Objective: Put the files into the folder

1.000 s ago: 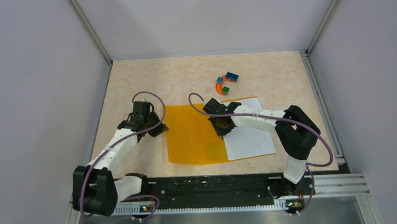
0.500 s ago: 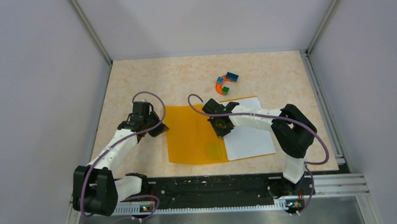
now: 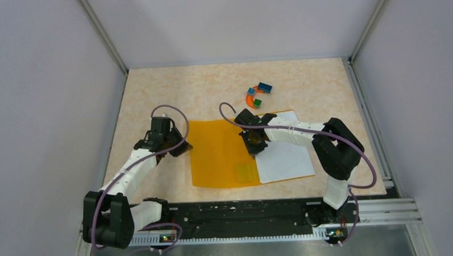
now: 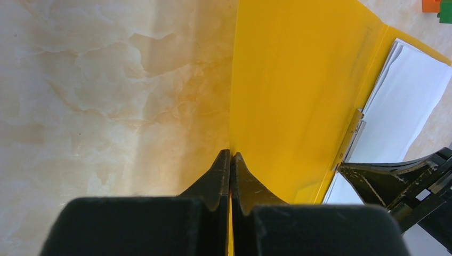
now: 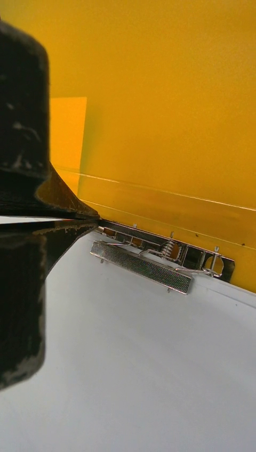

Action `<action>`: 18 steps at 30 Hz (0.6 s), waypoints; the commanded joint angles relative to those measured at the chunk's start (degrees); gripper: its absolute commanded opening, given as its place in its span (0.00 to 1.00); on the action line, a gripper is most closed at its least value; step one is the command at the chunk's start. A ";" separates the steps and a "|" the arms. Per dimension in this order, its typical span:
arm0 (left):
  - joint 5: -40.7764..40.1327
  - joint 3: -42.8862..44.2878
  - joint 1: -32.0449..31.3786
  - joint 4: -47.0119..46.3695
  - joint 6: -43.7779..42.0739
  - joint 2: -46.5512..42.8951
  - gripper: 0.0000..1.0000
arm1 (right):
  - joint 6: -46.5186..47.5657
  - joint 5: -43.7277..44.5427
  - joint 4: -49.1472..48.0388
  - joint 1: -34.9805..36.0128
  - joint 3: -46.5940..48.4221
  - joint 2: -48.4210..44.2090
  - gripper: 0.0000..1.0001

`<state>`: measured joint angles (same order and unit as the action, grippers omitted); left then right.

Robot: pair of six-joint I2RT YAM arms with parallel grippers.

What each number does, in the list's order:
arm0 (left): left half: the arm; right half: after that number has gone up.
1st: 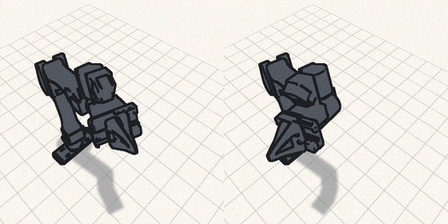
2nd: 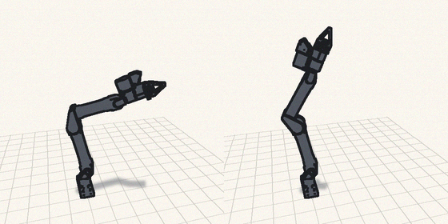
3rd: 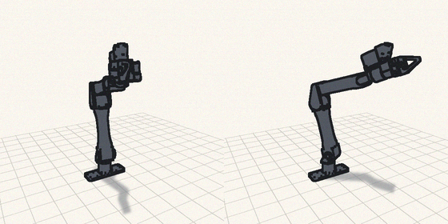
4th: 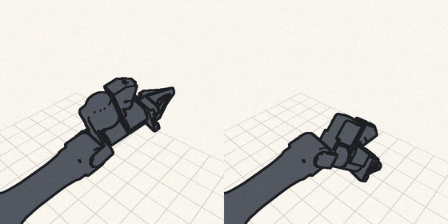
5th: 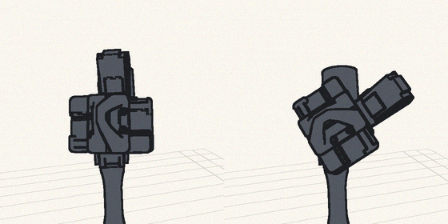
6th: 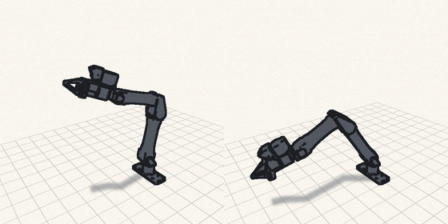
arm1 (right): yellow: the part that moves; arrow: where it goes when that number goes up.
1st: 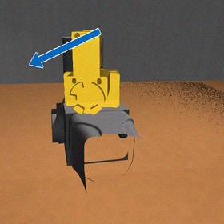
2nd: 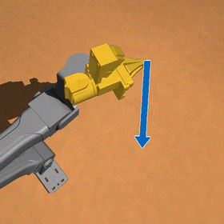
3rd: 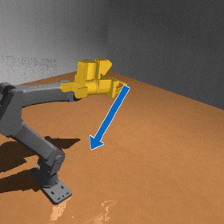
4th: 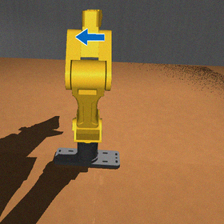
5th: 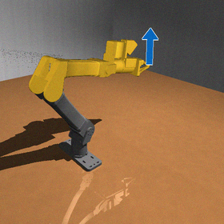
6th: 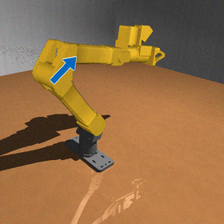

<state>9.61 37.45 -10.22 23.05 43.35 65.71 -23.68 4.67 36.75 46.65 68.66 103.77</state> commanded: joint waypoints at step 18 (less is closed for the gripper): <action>0.42 0.34 -0.07 -1.34 -1.29 -1.53 0.00 | -0.85 2.19 1.99 -0.88 3.62 -0.96 0.00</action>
<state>9.80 37.36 -10.24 23.00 43.09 65.34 -24.18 5.08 38.13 46.35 69.87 103.74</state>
